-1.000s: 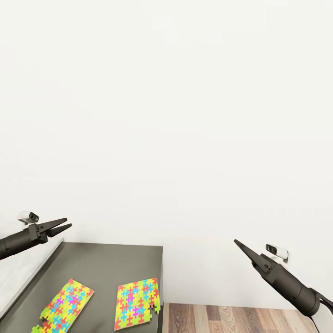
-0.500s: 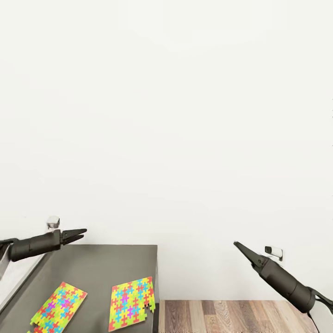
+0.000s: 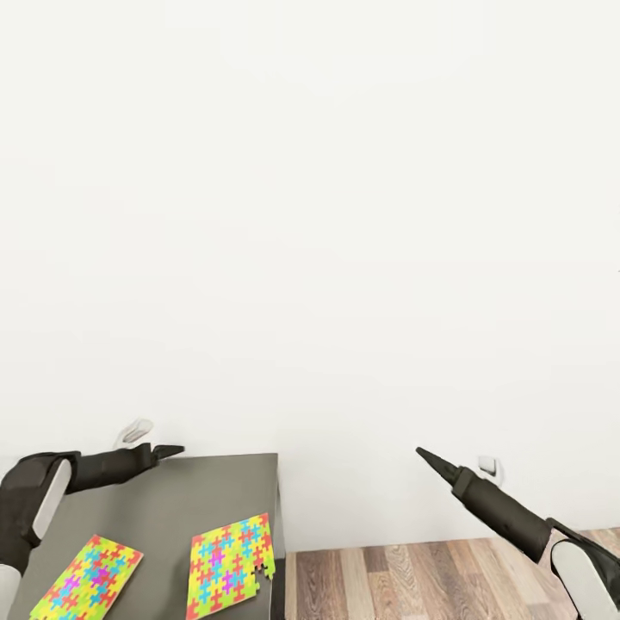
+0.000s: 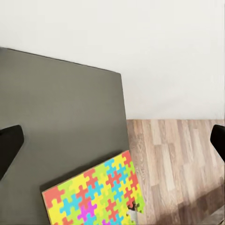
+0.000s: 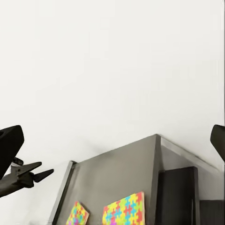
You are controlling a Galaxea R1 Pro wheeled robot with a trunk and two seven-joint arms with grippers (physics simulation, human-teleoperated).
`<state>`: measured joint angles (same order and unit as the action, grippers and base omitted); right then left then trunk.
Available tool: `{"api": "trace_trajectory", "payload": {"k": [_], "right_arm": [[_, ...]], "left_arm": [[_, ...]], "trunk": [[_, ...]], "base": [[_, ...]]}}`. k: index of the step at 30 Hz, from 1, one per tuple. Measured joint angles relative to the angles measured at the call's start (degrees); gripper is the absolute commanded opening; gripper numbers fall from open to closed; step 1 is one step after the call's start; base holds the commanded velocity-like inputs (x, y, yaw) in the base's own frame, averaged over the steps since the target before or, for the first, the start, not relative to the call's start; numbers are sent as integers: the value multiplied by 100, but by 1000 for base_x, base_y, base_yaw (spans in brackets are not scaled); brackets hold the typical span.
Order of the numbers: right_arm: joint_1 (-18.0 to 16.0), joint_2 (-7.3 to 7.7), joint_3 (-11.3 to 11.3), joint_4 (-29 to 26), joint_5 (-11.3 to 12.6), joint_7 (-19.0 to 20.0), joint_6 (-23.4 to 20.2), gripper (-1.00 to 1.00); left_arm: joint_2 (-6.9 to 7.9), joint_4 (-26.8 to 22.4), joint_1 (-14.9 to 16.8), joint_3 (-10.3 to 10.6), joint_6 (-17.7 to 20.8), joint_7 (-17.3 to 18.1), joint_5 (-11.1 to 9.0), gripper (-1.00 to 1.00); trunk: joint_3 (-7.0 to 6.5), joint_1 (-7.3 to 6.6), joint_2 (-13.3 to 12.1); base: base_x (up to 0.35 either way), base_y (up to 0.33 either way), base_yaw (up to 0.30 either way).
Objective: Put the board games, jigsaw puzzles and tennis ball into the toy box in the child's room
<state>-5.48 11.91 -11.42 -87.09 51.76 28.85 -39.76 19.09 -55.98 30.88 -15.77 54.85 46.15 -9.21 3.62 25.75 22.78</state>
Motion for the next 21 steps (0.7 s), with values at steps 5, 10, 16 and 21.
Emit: {"api": "trace_trajectory", "payload": {"k": [5,10,16,21], "right_arm": [[-296,-13,554,28,15,-951,-133,100],[-498,-26,966,45,33,-1774,-164,100],[-666,-53,1382,53,35,-2783,-187,100],[-696,-178,1519,57,-24,-3295,-198,100]], "left_arm": [[-136,19,1,2,-226,-546,-6,100],[-162,26,1,3,-299,-776,-3,100],[-175,28,2,3,-325,-900,11,100],[-183,35,2,-2,-330,-1197,10,100]], "trunk": [[41,0,1],[83,0,1],[134,0,1],[176,0,1]], "base": [[0,0,-148],[0,0,-144],[0,0,-143],[0,0,-142]]}}
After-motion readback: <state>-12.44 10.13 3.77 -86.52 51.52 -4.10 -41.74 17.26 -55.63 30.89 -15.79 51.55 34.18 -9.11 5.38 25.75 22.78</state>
